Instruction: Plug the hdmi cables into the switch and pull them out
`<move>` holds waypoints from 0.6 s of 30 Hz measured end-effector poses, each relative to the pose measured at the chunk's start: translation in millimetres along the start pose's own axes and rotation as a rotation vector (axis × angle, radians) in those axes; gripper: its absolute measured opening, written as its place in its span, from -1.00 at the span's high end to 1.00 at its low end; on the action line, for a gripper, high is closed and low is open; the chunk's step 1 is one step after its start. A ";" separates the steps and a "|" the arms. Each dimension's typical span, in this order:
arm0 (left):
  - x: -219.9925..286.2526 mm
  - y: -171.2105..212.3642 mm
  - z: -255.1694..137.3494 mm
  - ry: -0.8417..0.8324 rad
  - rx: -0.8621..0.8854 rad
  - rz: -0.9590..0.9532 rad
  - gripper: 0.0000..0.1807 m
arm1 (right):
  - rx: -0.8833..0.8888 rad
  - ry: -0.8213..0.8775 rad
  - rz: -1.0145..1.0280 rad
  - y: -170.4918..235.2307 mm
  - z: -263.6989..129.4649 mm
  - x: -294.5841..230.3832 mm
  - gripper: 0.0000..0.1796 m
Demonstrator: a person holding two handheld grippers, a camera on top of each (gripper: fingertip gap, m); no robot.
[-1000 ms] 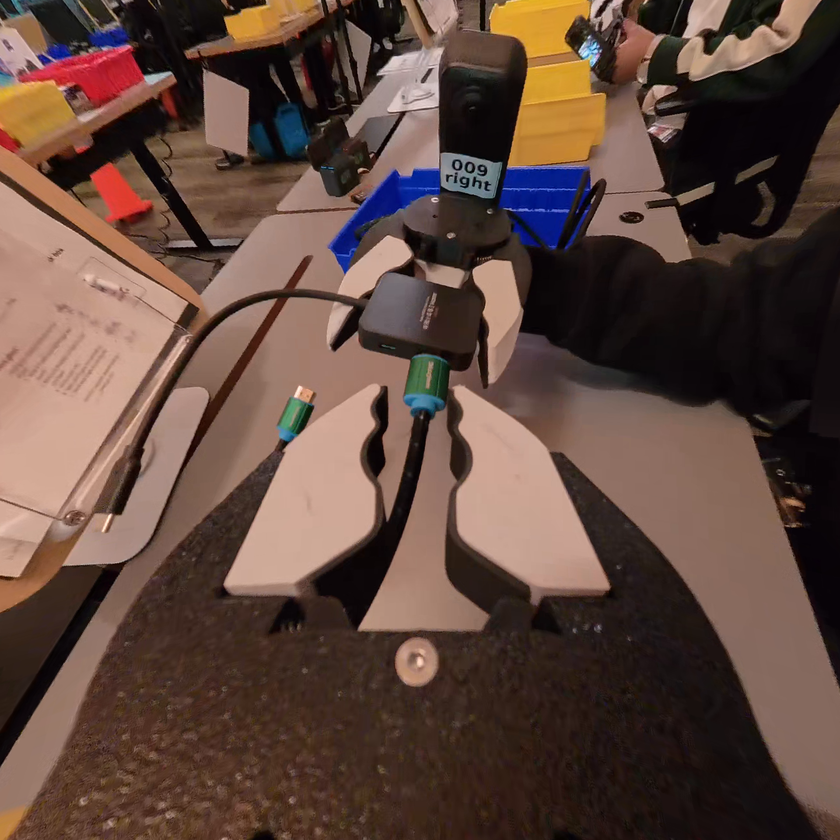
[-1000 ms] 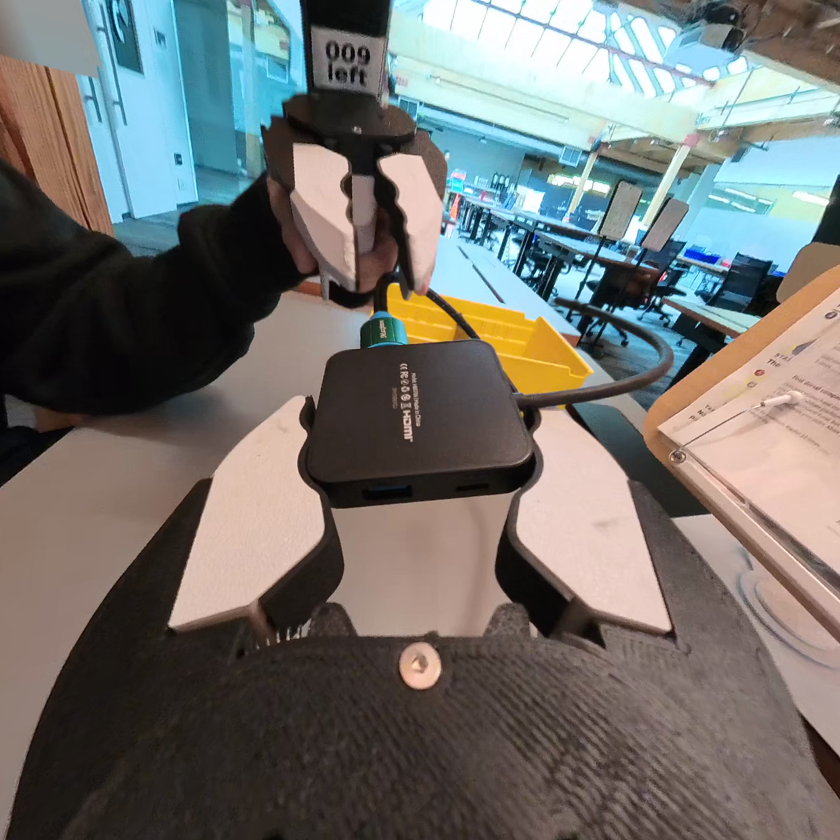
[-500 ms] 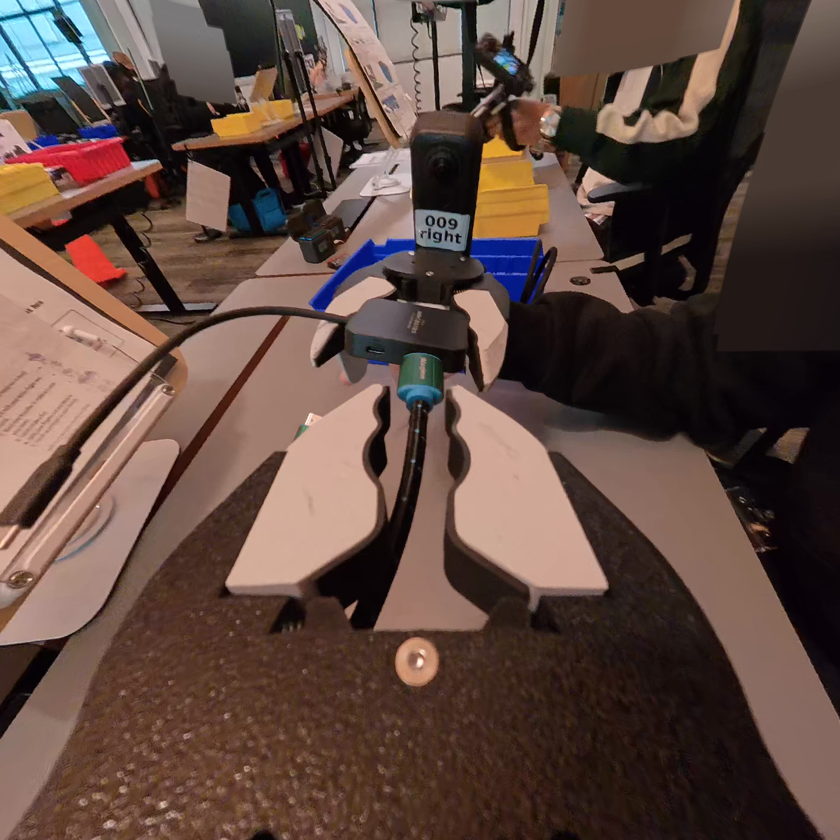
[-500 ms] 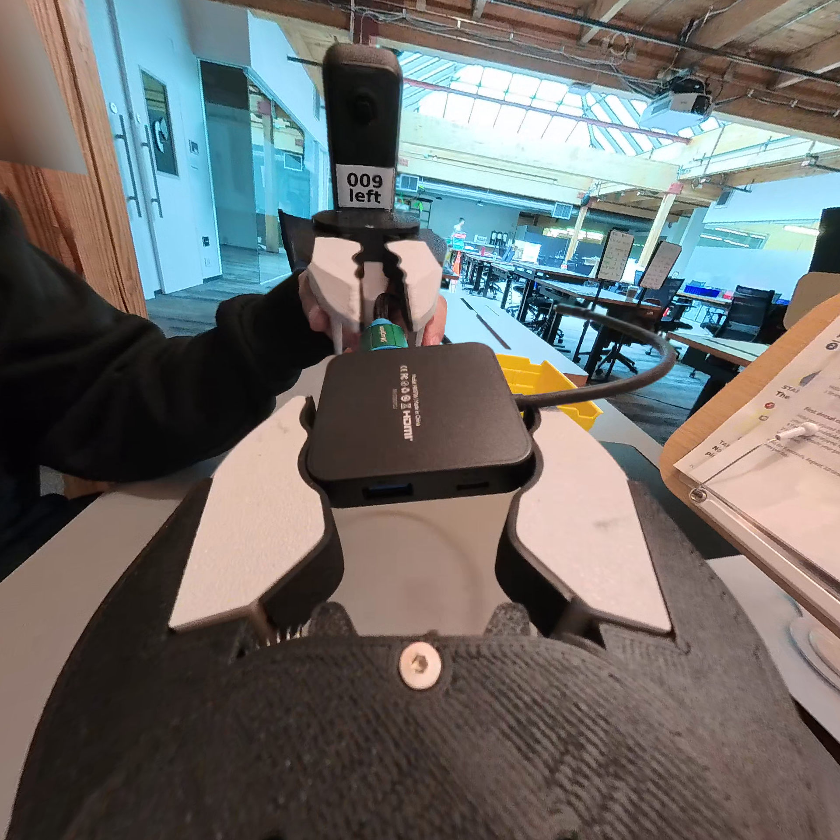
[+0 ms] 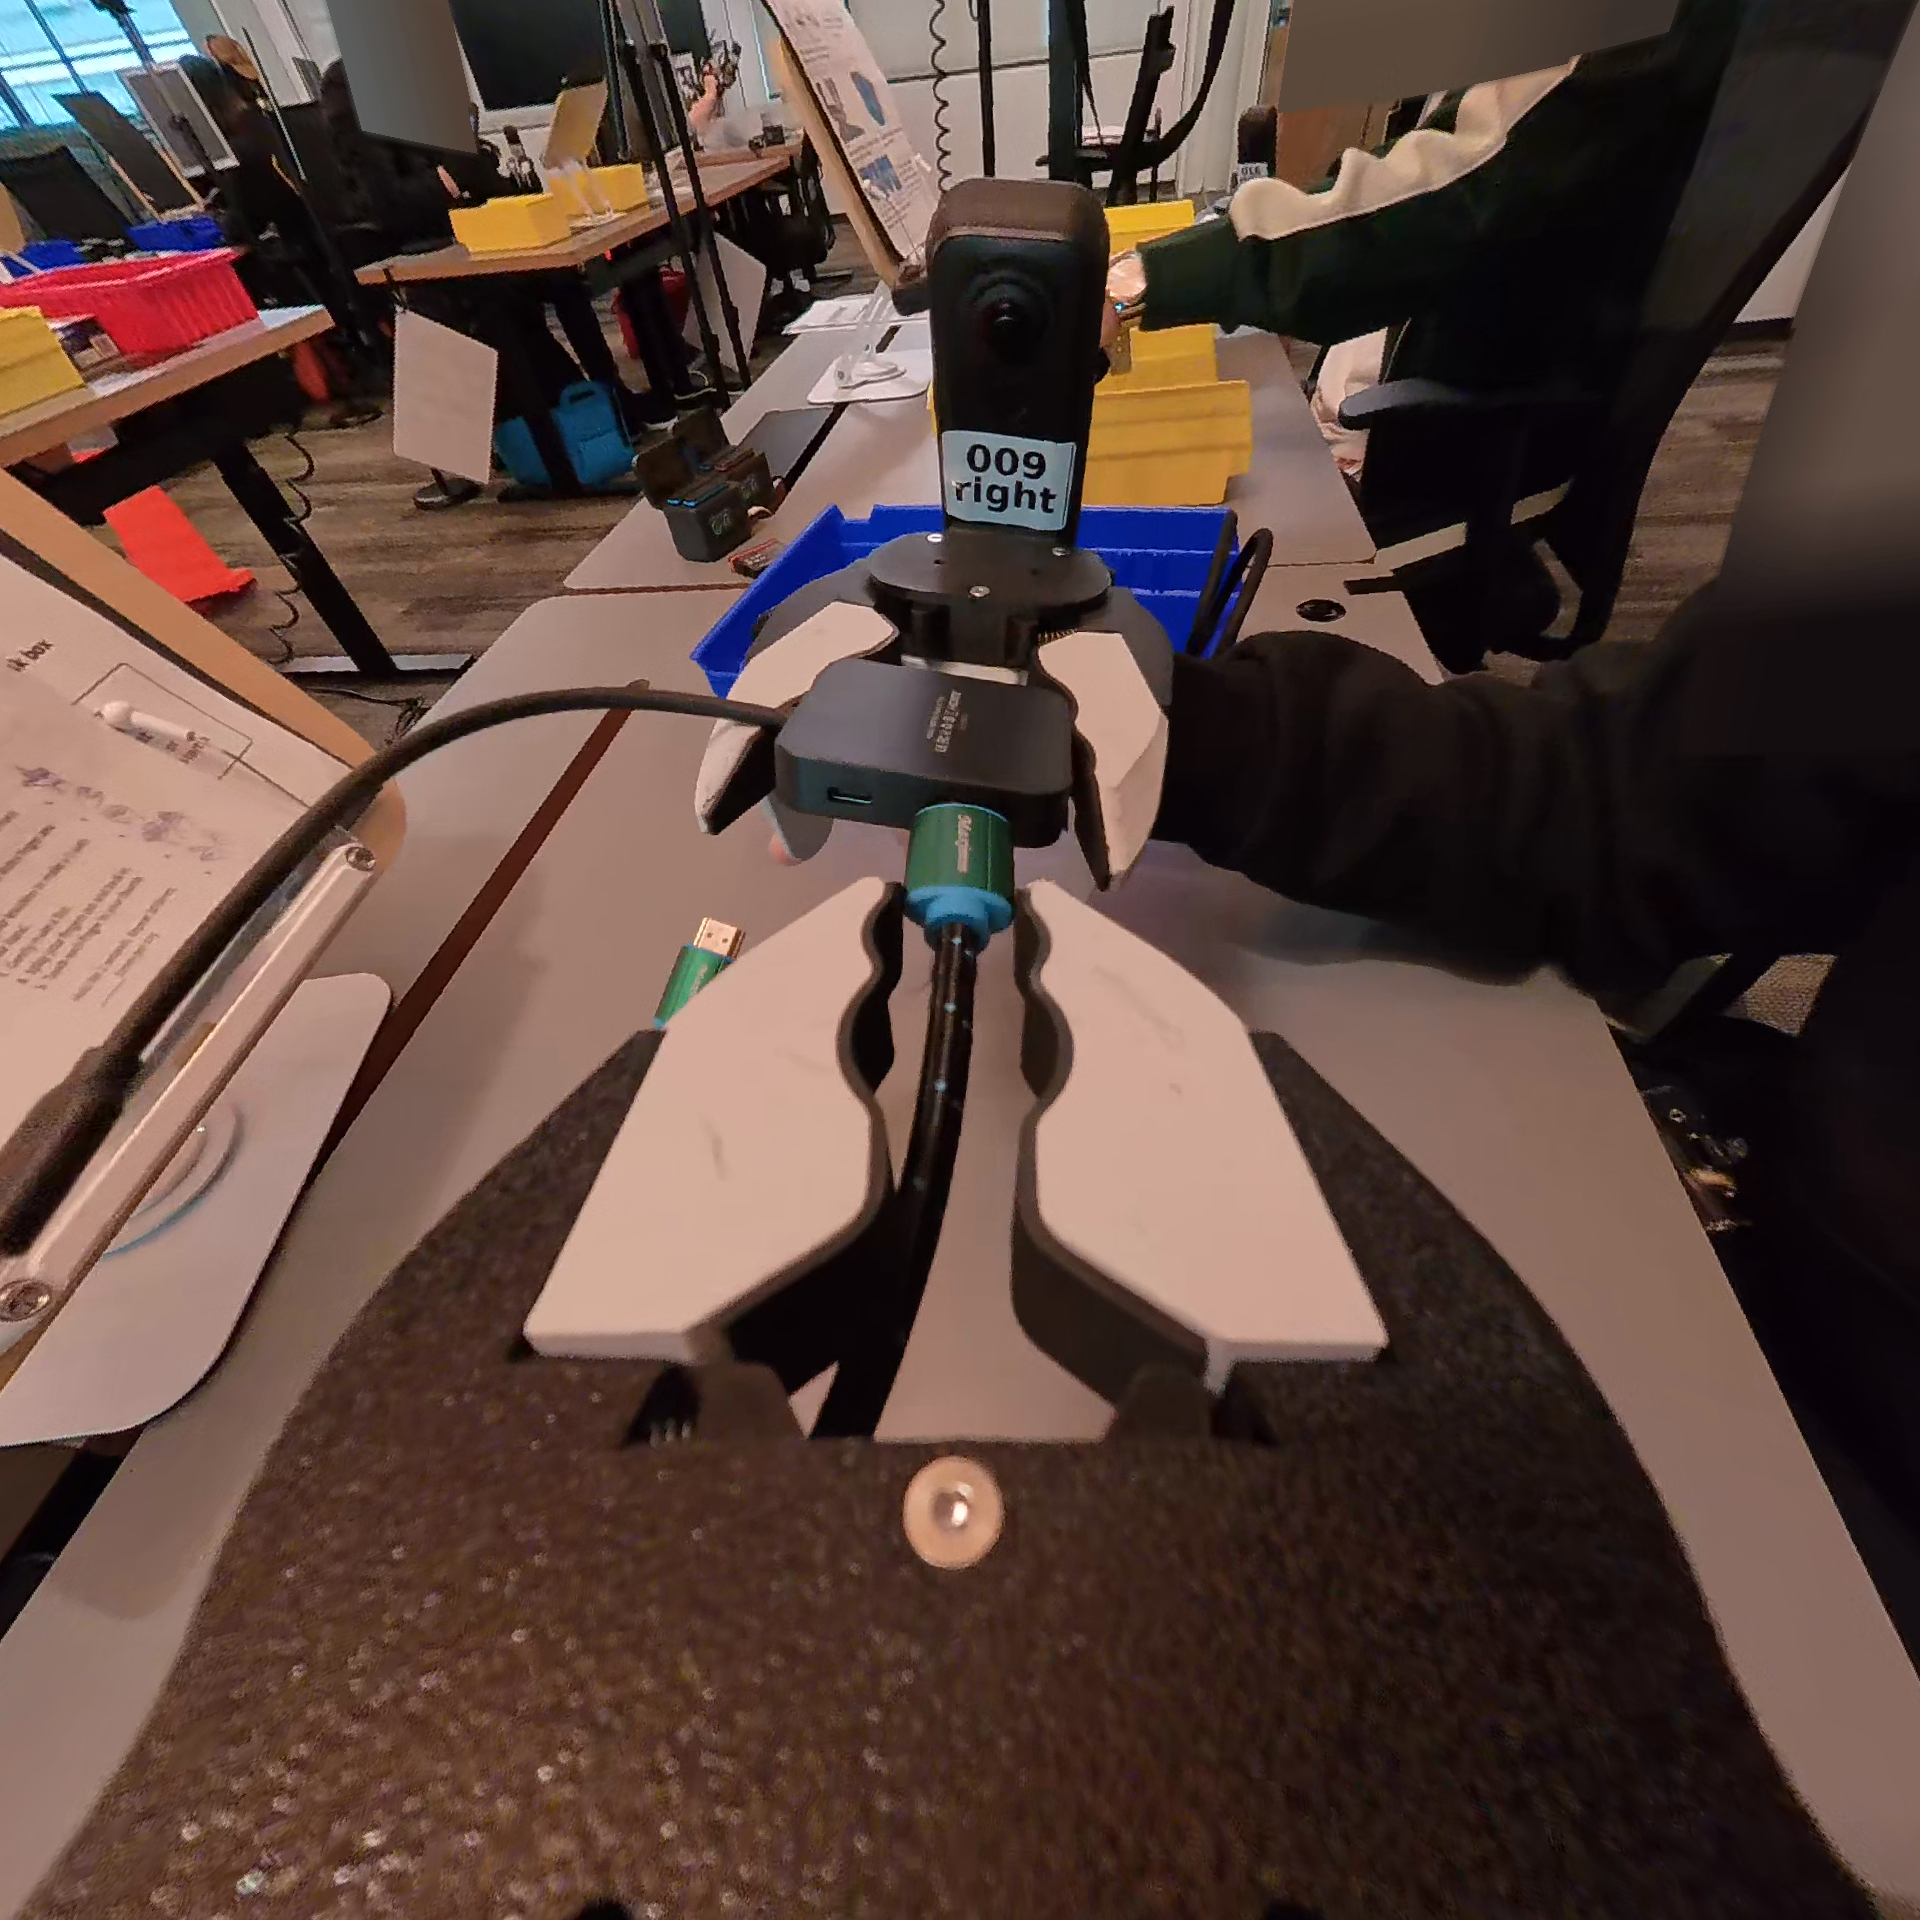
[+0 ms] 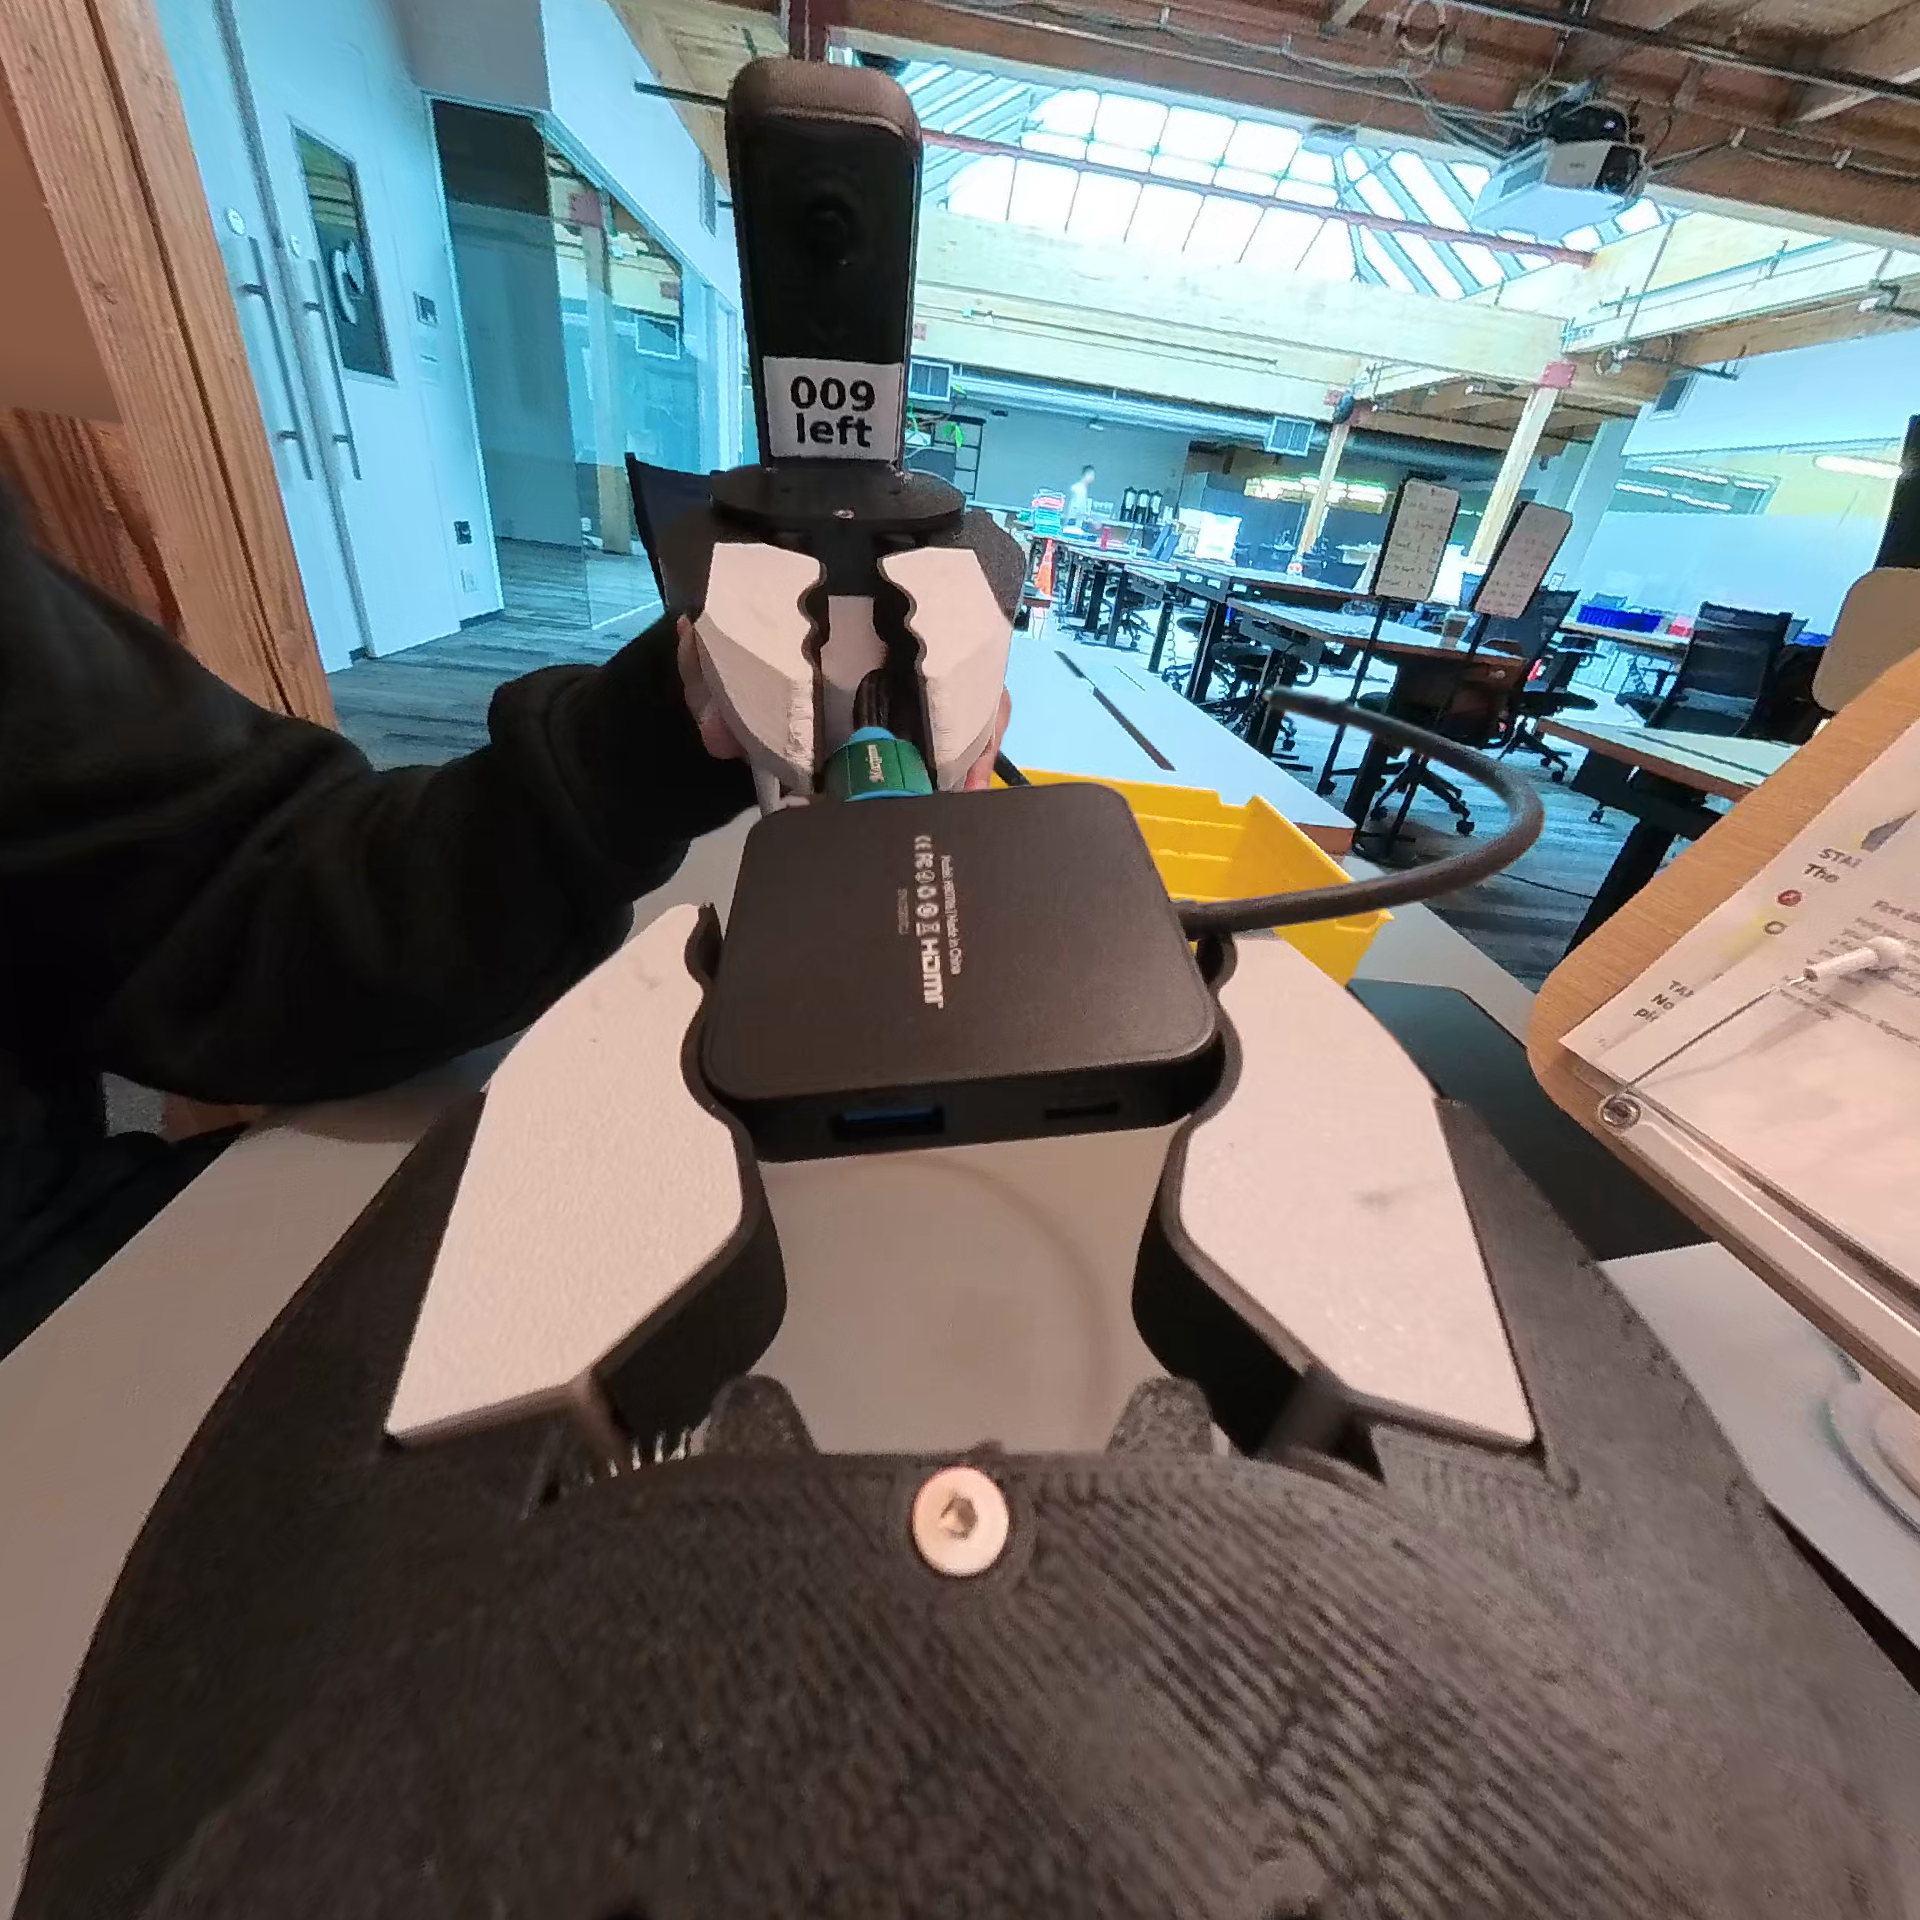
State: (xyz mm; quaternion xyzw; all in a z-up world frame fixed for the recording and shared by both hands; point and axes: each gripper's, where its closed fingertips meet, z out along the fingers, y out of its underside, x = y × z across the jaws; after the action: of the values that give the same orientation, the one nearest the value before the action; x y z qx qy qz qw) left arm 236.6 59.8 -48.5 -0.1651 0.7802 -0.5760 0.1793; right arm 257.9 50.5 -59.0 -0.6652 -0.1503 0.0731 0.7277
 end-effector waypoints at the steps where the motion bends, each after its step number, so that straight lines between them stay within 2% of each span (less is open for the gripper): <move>1: -0.1 0.4 -0.7 0.002 -0.001 -0.002 0.78 | -0.001 0.000 0.002 0.4 0.9 -0.2 0.04; 8: -2.6 4.9 -0.7 0.013 -0.002 -0.044 0.78 | -0.007 0.025 -0.021 1.5 4.6 2.3 0.04; 12: -3.9 4.4 -1.0 0.004 -0.007 -0.007 0.78 | -0.008 0.023 -0.011 1.8 4.9 1.9 0.04; 18: -0.4 13.2 -1.3 0.032 -0.059 0.033 0.78 | -0.099 -0.006 -0.006 12.8 6.4 -4.4 0.03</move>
State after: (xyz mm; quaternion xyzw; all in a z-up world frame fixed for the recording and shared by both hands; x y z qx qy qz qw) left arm 235.7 64.8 -60.7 -0.1484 0.8023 -0.5521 0.1715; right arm 253.0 56.6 -71.8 -0.6996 -0.1579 0.0652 0.6938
